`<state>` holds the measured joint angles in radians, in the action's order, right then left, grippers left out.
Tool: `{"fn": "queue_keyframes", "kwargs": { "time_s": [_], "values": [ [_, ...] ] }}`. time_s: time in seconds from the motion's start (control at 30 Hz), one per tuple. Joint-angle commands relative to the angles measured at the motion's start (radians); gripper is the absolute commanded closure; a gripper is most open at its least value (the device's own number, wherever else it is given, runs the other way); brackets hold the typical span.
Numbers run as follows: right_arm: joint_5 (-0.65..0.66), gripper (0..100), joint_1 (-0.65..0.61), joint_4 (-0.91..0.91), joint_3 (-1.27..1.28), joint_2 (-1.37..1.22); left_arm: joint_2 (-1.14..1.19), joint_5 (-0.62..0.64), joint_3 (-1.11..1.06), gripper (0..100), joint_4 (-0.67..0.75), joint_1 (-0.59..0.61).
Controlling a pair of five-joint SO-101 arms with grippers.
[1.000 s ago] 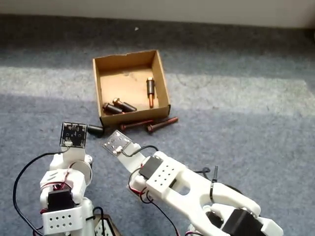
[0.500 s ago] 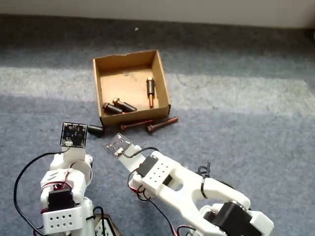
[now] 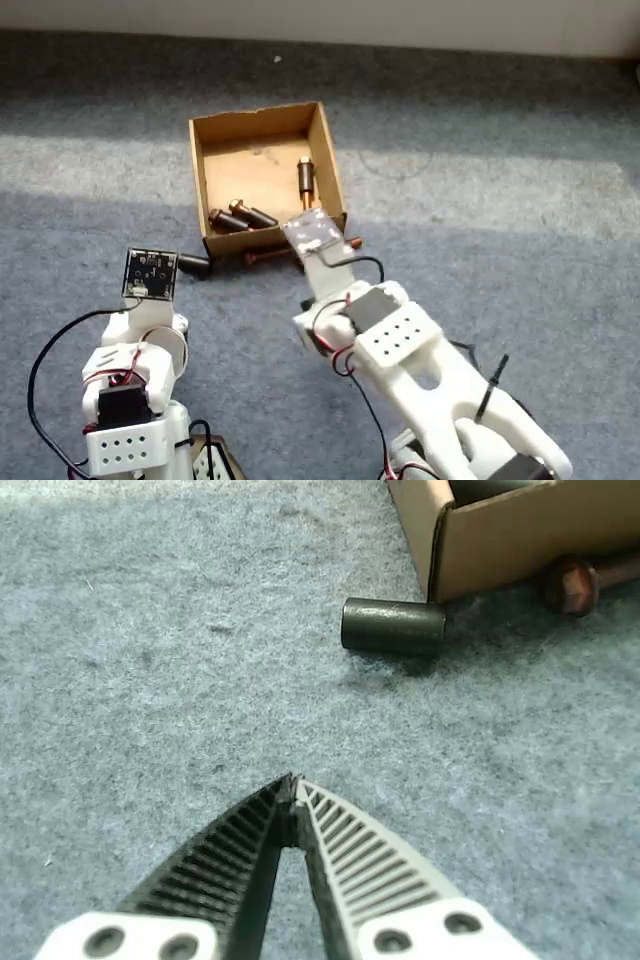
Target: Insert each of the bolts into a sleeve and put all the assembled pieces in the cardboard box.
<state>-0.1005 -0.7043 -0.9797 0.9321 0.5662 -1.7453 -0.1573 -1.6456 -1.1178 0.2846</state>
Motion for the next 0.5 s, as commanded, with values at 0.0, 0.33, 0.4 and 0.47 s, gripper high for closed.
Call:
{"fn": "queue_keyframes", "kwargs": {
  "time_s": [0.0, 0.33, 0.4, 0.47],
  "values": [
    [-0.048, 99.4, 0.102, 0.091, 0.041, 0.074, 0.002, -0.006, 0.099, 99, 0.012, 0.016],
    [-0.104, 99.4, 0.214, 0.338, 0.188, 0.073, 0.018, -0.071, 0.274, 97, 0.012, 0.008],
    [-0.112, 99.4, 0.214, 0.338, 0.188, 0.073, 0.077, -0.072, 0.308, 94, 0.012, 0.008],
    [-0.114, 99.4, 0.216, 0.338, 0.188, 0.073, 0.180, -0.072, 0.358, 94, 0.012, 0.007]
  ]
}}
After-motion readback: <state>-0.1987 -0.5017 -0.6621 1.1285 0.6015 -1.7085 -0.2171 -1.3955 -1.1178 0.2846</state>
